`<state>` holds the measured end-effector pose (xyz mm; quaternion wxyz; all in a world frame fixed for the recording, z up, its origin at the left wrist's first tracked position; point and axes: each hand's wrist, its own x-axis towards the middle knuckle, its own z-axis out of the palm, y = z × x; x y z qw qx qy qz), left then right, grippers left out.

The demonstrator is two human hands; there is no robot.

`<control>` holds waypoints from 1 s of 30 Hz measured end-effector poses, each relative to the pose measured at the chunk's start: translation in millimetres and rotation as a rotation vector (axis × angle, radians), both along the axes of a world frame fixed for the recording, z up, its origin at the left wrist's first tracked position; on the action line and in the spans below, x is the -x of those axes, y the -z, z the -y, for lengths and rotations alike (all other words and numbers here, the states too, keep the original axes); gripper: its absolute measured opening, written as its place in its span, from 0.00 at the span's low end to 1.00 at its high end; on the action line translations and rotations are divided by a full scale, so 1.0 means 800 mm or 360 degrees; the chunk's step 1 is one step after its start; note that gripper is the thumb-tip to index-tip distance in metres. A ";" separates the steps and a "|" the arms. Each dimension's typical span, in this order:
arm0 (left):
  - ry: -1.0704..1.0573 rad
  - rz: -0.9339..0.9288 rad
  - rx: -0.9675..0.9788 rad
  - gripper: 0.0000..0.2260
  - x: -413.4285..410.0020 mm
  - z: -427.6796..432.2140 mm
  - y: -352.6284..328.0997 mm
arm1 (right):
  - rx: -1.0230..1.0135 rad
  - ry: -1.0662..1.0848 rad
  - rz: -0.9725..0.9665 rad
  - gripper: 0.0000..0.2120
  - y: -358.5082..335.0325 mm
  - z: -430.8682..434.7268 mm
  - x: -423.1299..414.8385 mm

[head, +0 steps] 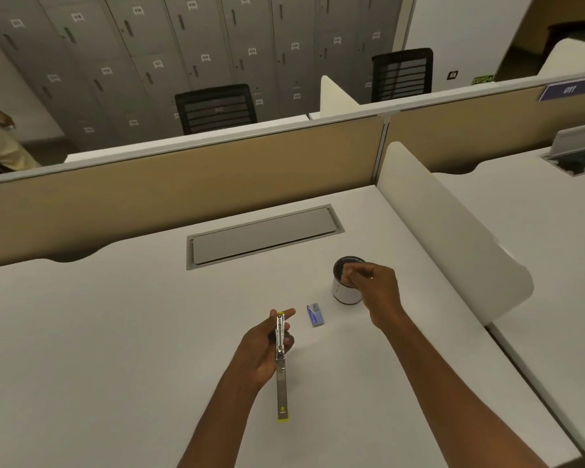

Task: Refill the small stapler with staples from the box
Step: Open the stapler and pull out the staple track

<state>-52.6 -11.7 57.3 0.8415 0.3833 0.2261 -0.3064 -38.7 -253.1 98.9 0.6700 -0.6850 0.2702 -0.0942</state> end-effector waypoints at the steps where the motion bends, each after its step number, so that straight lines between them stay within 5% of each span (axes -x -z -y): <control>1: 0.0014 -0.0001 -0.0011 0.18 -0.002 0.001 0.002 | 0.0135 0.0008 -0.0011 0.06 0.001 0.010 -0.008; 9: 0.0038 -0.0030 -0.0018 0.18 -0.019 0.007 0.008 | 0.1376 -0.0560 -0.0374 0.08 0.041 0.042 -0.080; 13: 0.0021 -0.0027 -0.0010 0.18 -0.024 0.004 0.010 | 0.1783 -0.1028 -0.0813 0.21 0.041 0.028 -0.103; 30: -0.0069 0.0054 -0.0097 0.17 -0.036 -0.024 0.019 | 0.2020 -0.1258 -0.0843 0.14 0.040 0.024 -0.118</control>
